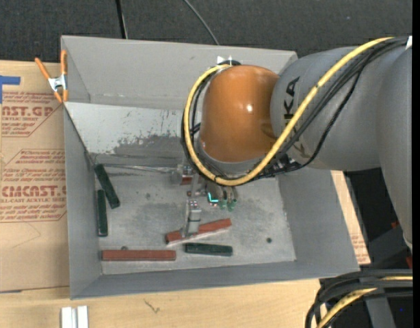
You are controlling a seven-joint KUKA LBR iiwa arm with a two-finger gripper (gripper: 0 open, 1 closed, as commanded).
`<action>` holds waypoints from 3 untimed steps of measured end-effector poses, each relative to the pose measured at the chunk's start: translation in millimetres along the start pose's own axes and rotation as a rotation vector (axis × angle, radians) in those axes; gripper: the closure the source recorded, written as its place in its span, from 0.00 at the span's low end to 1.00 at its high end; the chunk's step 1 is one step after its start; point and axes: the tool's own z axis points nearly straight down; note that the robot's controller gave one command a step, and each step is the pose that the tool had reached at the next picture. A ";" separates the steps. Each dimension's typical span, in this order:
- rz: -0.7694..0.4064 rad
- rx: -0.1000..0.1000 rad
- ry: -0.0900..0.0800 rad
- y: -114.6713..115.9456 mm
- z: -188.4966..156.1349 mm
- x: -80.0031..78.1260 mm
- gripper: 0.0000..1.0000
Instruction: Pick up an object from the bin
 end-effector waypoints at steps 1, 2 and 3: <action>0.001 -0.001 -0.008 -0.6 -4.4 -1.8 0.00; -0.007 -0.002 -0.013 -12.5 50.4 15.7 0.00; 0.192 -0.001 -0.006 -47.7 103.8 5.1 1.00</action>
Offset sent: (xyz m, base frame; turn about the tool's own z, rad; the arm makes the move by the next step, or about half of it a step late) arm -0.0335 -0.0253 -0.1009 -0.0120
